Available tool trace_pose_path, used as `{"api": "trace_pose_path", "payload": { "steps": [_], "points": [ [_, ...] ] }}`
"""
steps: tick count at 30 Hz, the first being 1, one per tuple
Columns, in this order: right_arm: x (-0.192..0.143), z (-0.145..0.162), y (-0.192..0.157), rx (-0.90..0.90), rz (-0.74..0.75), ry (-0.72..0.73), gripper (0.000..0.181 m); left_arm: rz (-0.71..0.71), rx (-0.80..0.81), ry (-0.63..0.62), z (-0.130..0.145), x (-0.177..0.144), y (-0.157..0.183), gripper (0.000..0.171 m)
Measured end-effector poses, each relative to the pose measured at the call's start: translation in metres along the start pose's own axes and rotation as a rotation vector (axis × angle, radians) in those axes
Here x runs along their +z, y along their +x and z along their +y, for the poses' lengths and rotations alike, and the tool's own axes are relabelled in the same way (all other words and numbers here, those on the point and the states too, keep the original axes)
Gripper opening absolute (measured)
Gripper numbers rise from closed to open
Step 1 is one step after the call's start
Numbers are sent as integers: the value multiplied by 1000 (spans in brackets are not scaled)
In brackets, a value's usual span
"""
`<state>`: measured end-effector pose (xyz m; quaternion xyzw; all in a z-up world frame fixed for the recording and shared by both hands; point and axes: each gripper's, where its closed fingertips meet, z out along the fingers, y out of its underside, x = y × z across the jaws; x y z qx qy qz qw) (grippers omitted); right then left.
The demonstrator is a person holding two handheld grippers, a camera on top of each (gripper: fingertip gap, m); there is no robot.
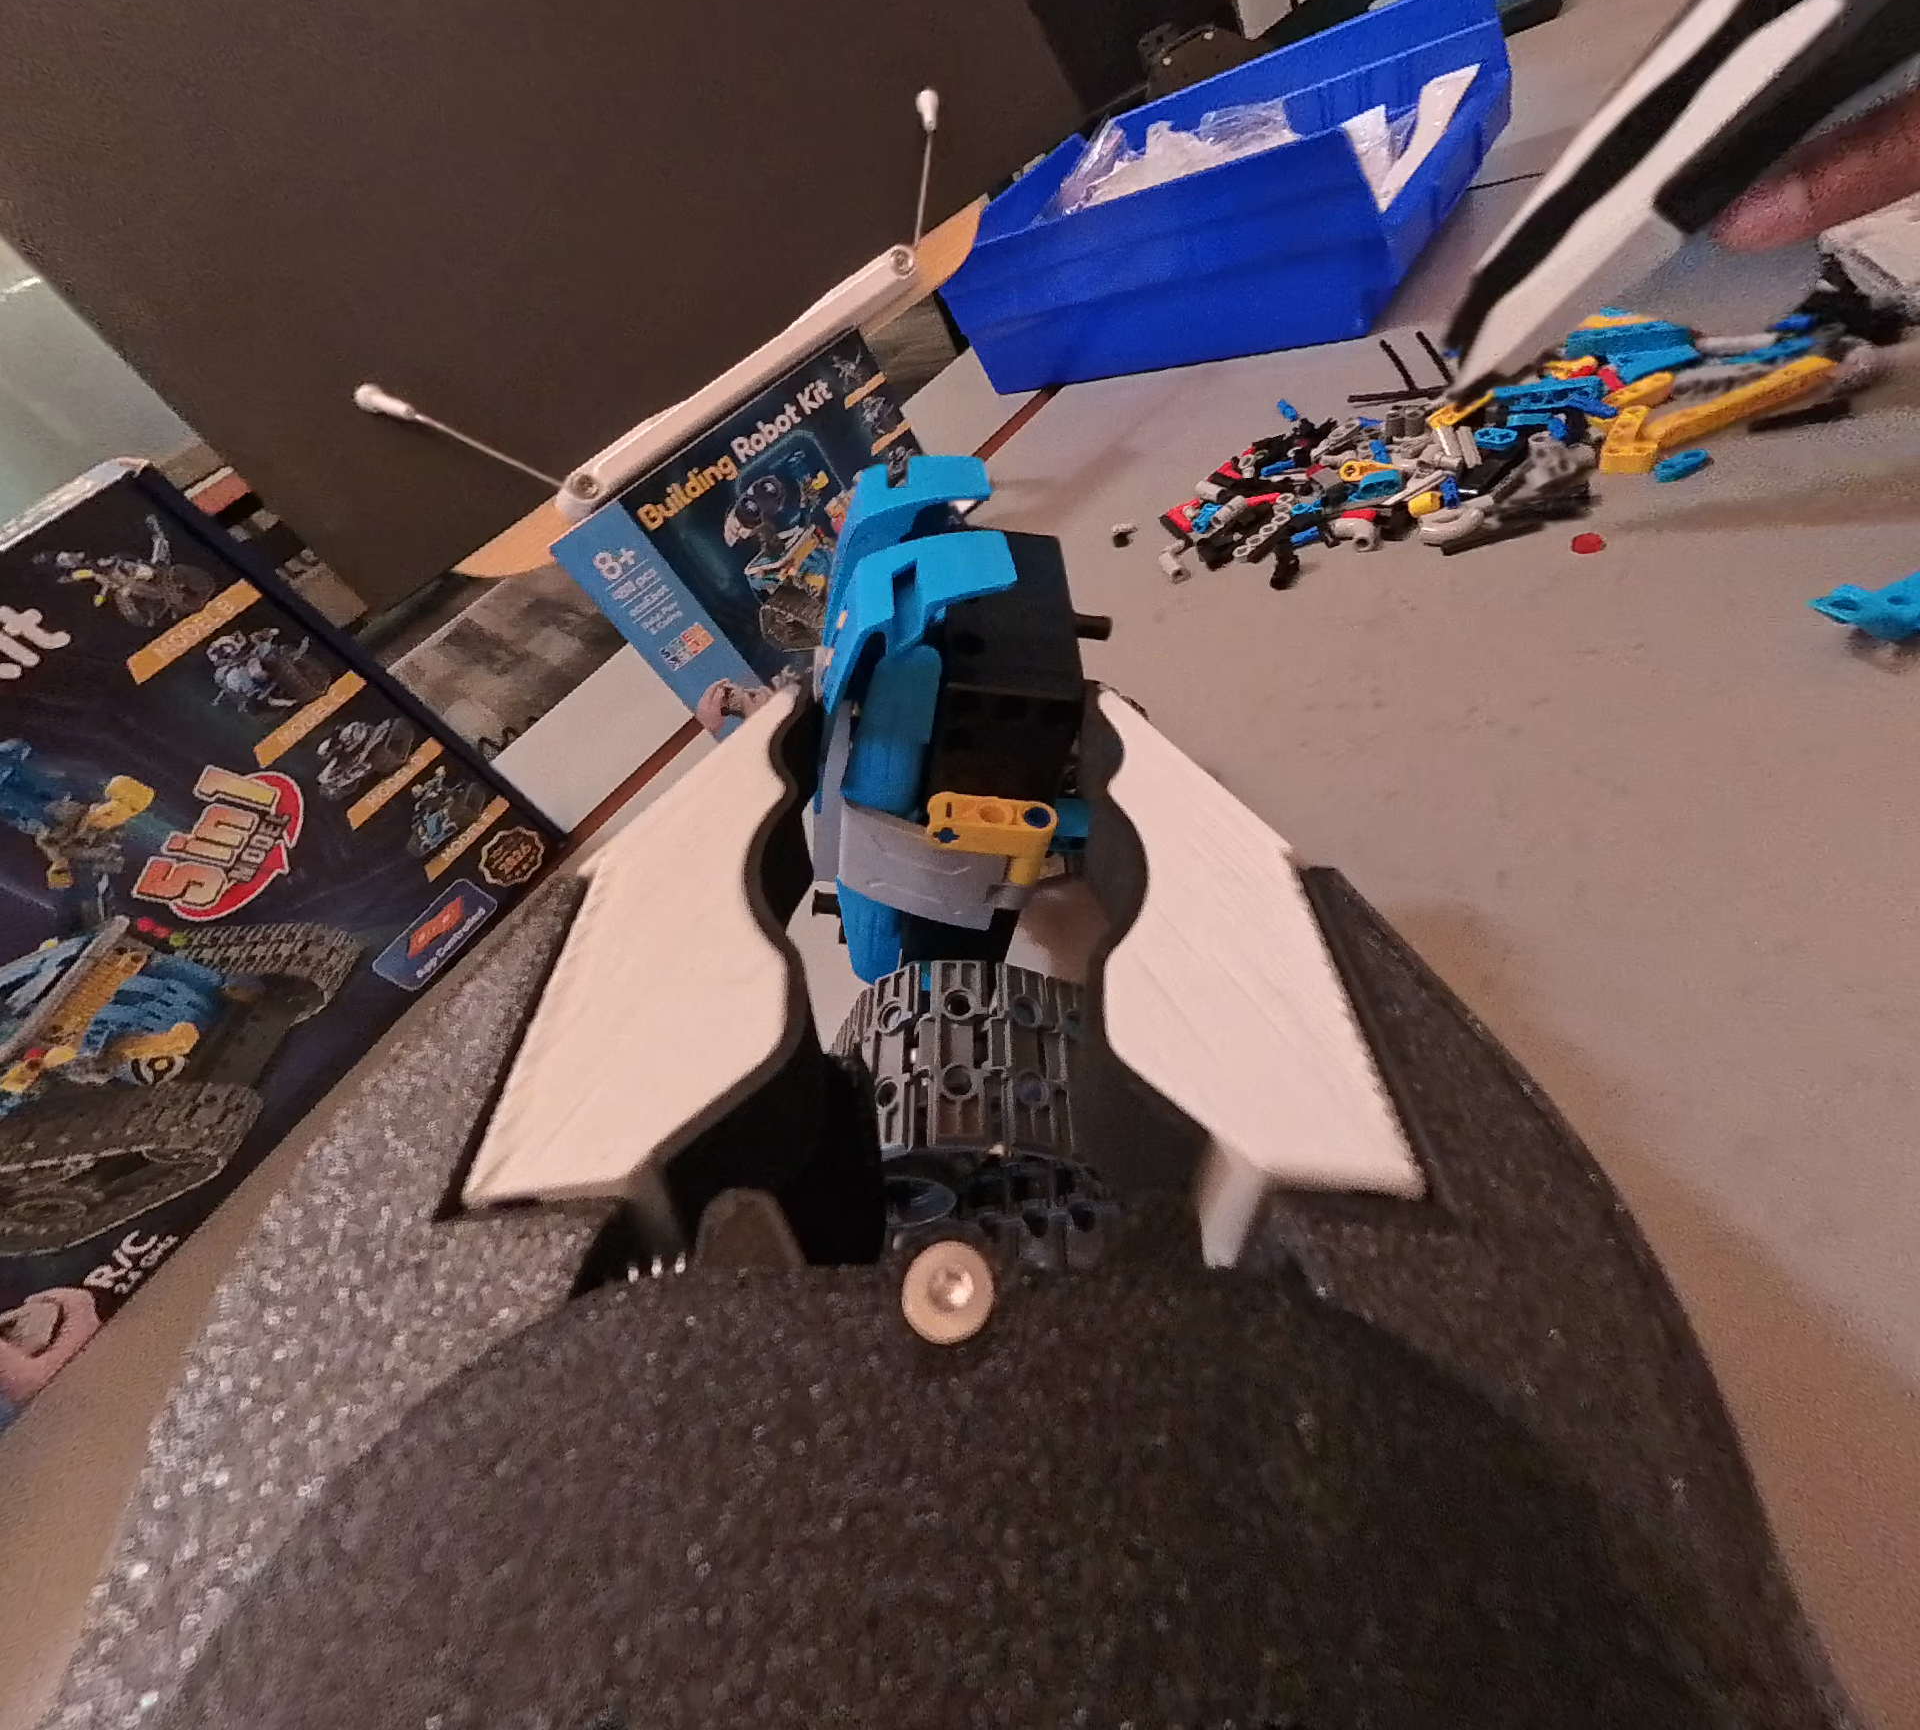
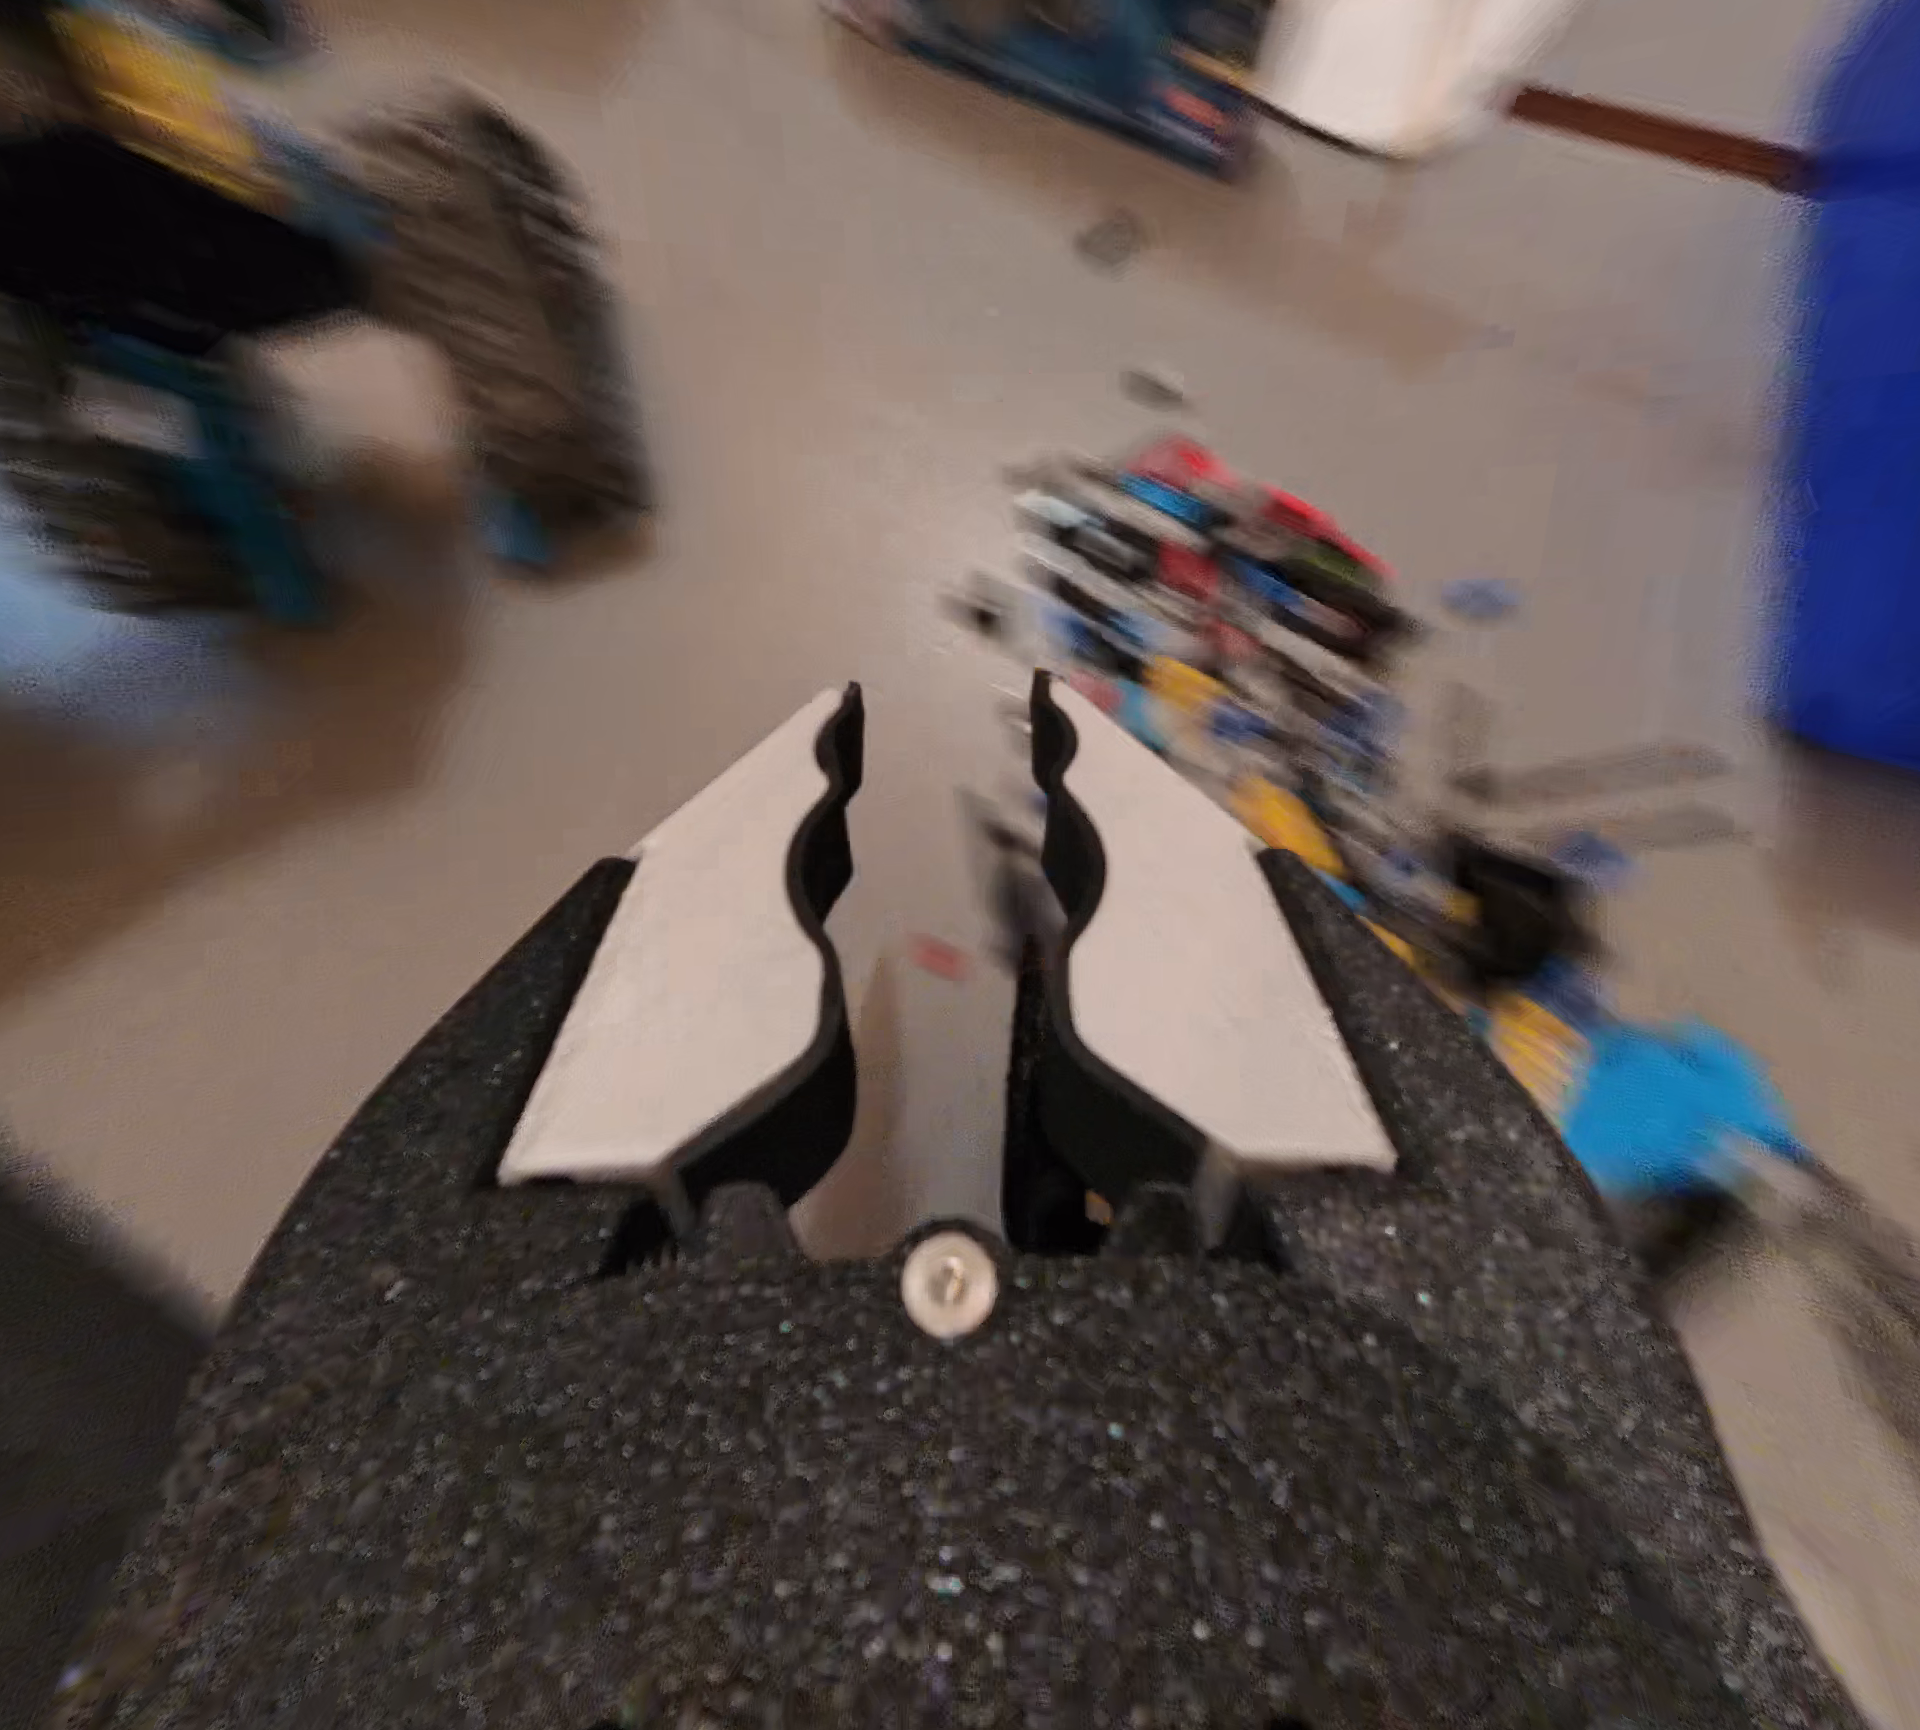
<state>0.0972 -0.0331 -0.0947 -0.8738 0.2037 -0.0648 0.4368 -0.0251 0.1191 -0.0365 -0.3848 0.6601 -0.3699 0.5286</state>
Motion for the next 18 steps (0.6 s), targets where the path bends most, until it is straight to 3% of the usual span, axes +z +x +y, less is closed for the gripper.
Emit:
{"api": "trace_pose_path", "payload": {
  "steps": [3,5,9,18],
  "points": [
    [2,-39,-123,68,-495,131,31,2,60,5,-4,0,10,49],
    [8,-43,-161,63,-593,67,33,-5,88,7,-6,0,15,49],
    [23,-59,-164,-63,-464,53,21,-2,85,6,-7,0,17,49],
    [27,-65,-161,-74,-450,-6,11,-4,87,16,-7,0,14,48]
  ]
}}
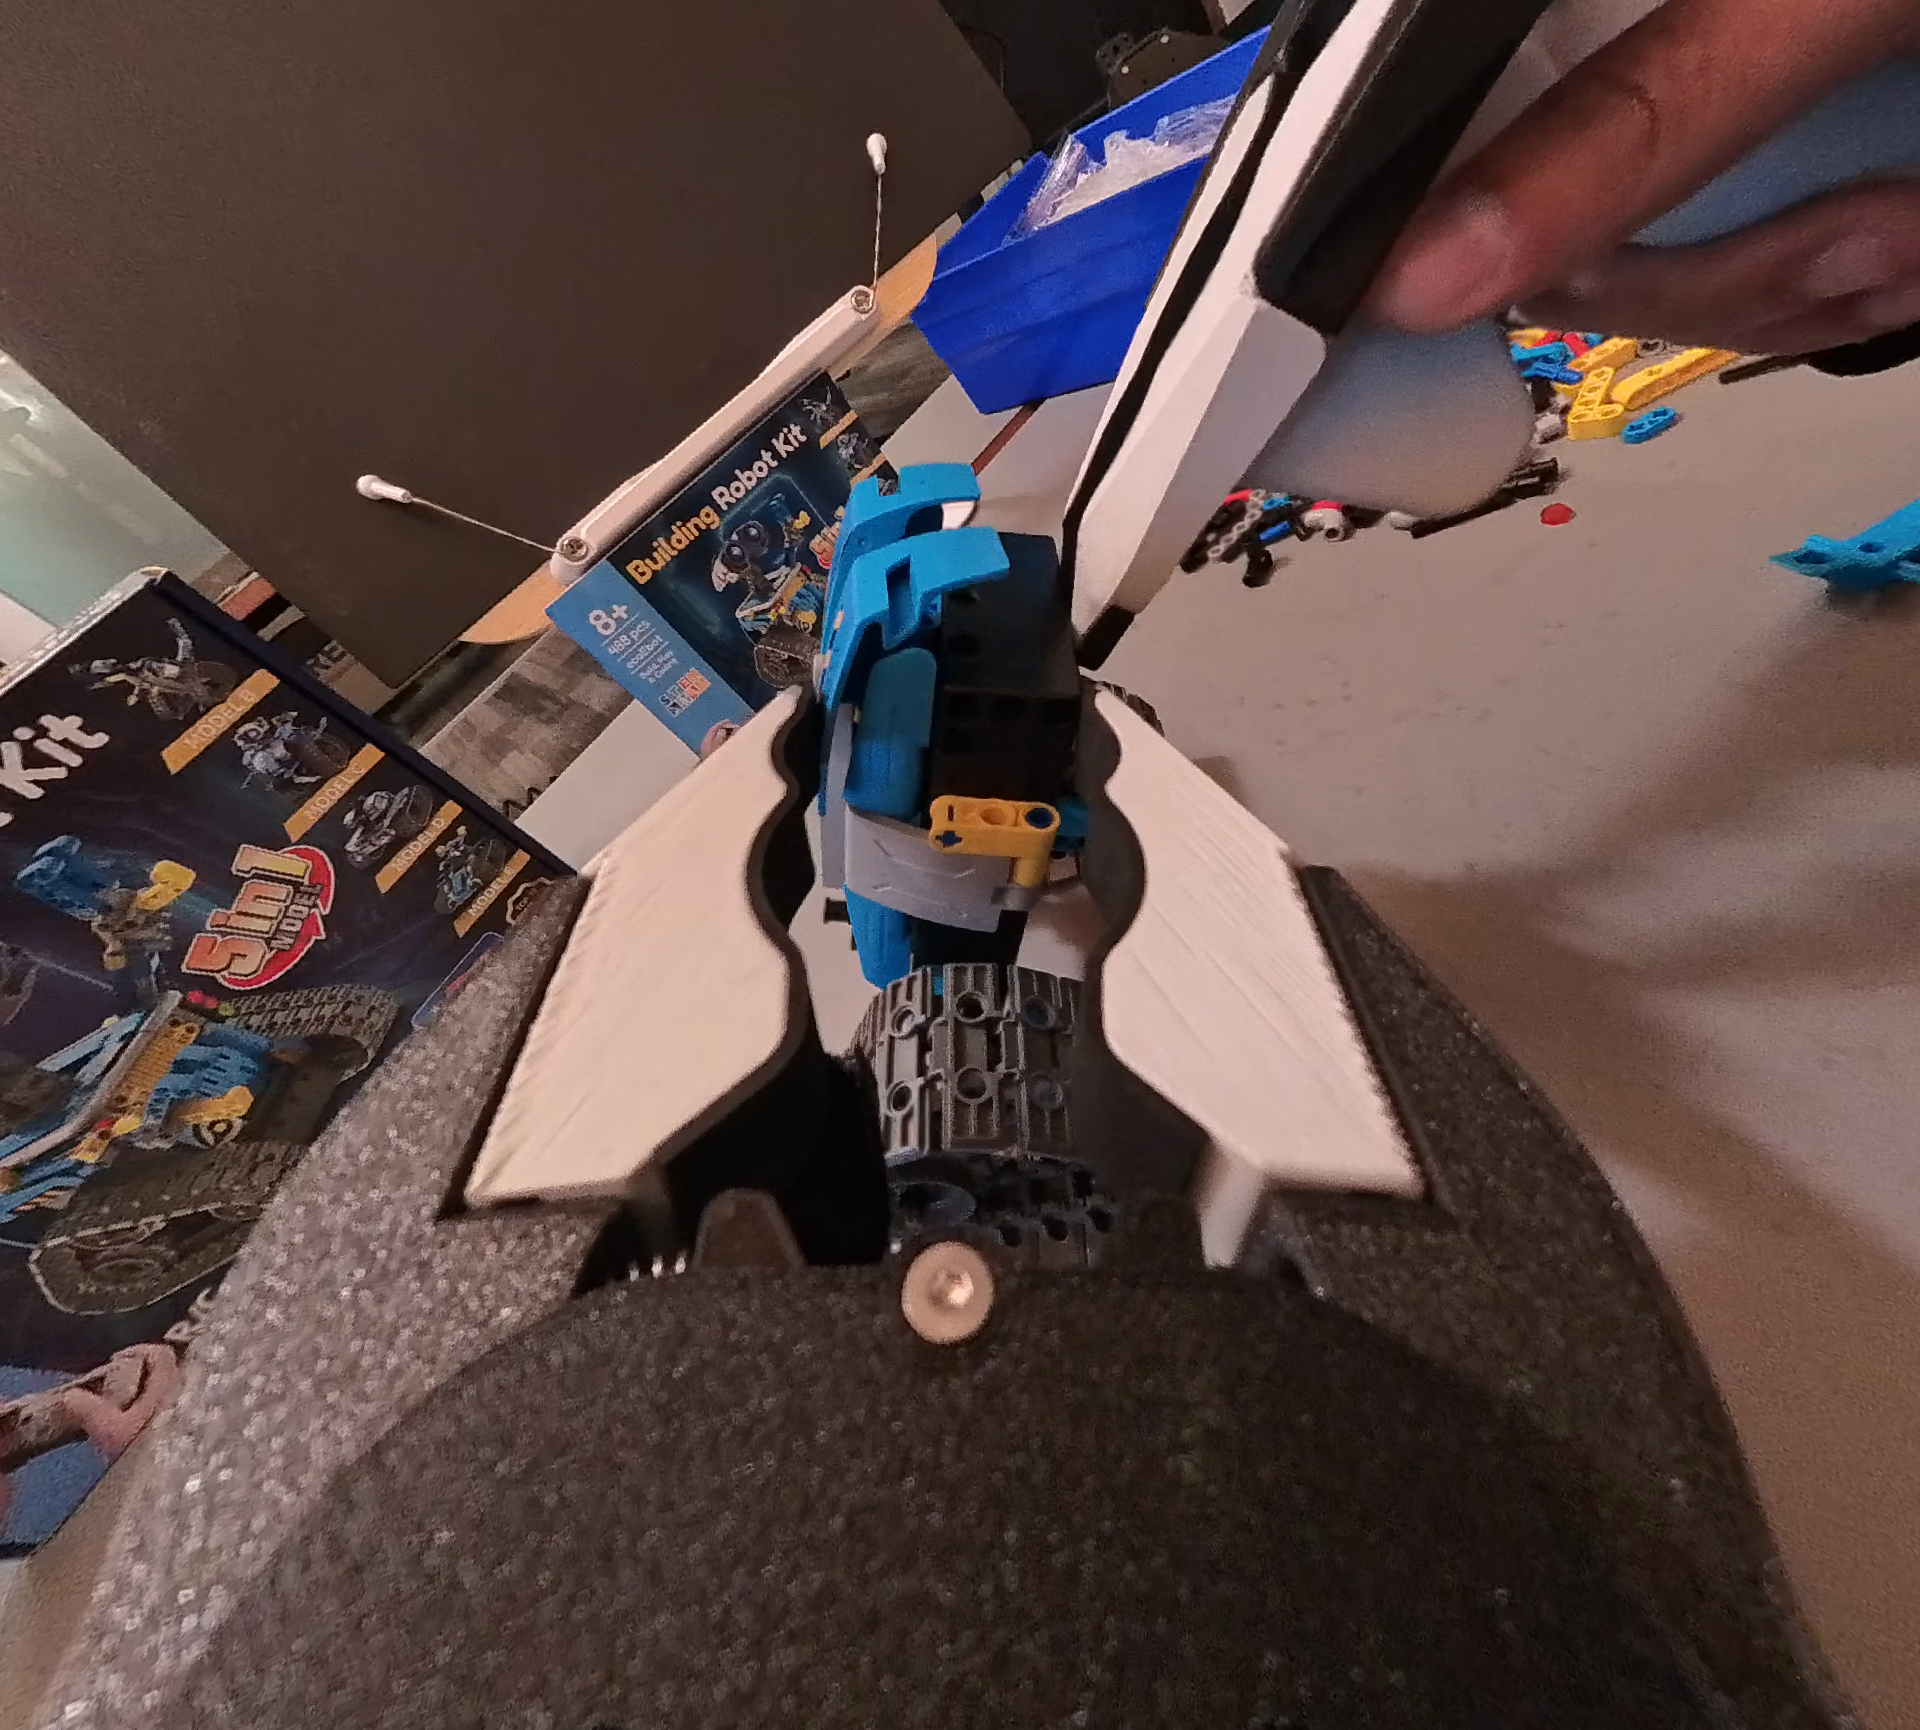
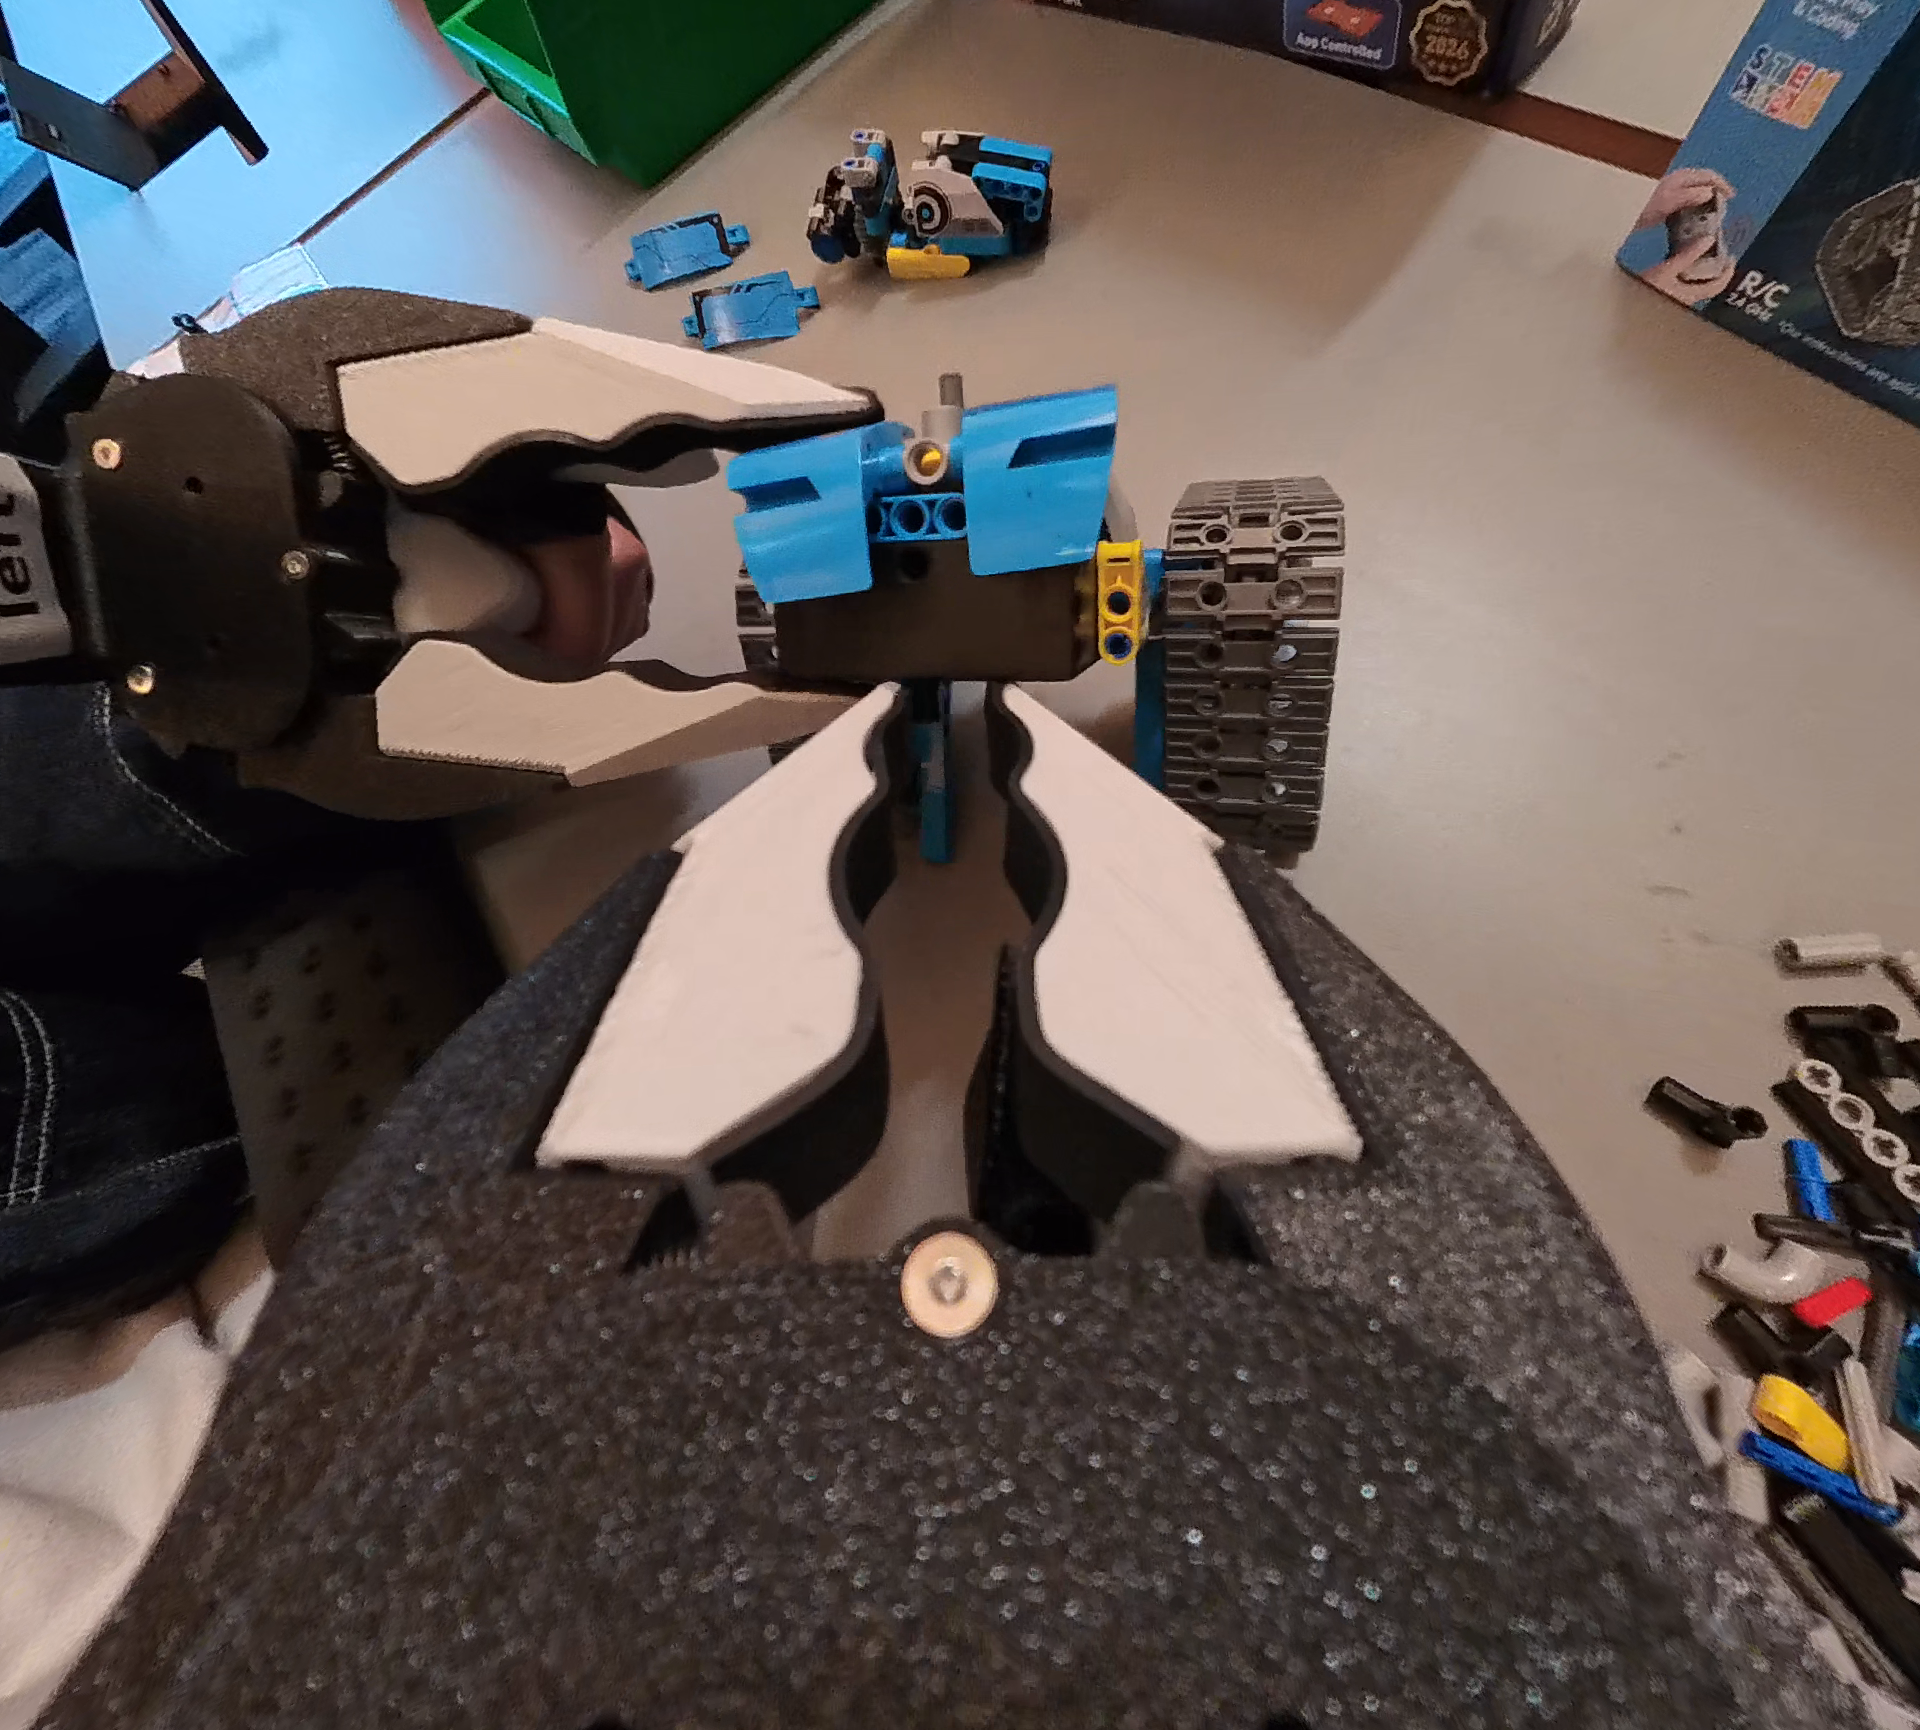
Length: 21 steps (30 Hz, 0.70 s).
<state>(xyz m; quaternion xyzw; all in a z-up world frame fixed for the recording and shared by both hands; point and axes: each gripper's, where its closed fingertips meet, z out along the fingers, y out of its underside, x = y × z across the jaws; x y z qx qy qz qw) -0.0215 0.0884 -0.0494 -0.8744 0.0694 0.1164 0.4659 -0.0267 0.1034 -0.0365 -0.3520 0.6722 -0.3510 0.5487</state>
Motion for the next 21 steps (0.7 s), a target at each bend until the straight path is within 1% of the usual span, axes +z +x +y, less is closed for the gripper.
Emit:
{"api": "trace_pose_path", "payload": {
  "steps": [1,2,6,8,9,10,11,12,13,15,16,18,19,21],
  "points": [
    [1,0,-2,0,-11,-1,11,0,1,2,0,0,-1,48],
    [1,0,-6,-6,-38,-10,2,-4,9,0,1,0,-1,48],
    [1,3,-4,-17,8,-47,1,-45,-1,-40,2,0,-2,47],
    [2,6,-2,-3,14,-52,0,-73,-56,-46,5,0,-7,46],
    [4,34,11,-20,86,-204,1,-127,-106,-57,8,-2,-22,45],
    [8,56,23,-39,133,-269,1,-180,-198,-73,16,-6,-46,45],
    [13,69,15,34,32,-252,1,-206,-288,-83,27,-9,-67,44],
    [10,74,22,75,41,-217,1,-212,-318,-79,35,-14,-81,44],
    [2,77,33,55,101,-211,1,-205,-316,-68,39,-18,-86,45],
    [-9,66,27,89,13,-124,1,-159,-290,-50,40,-19,-79,46],
    [-14,66,29,98,-2,-120,2,-134,-249,-52,38,-17,-72,47],
    [-22,67,28,56,-33,-114,2,-97,-156,-61,33,-10,-55,47],
    [-27,69,32,39,-12,-112,2,-75,-129,-46,28,-8,-47,48],
    [-49,78,58,4,110,-128,3,8,-138,7,18,-6,-29,48]
  ]
}}
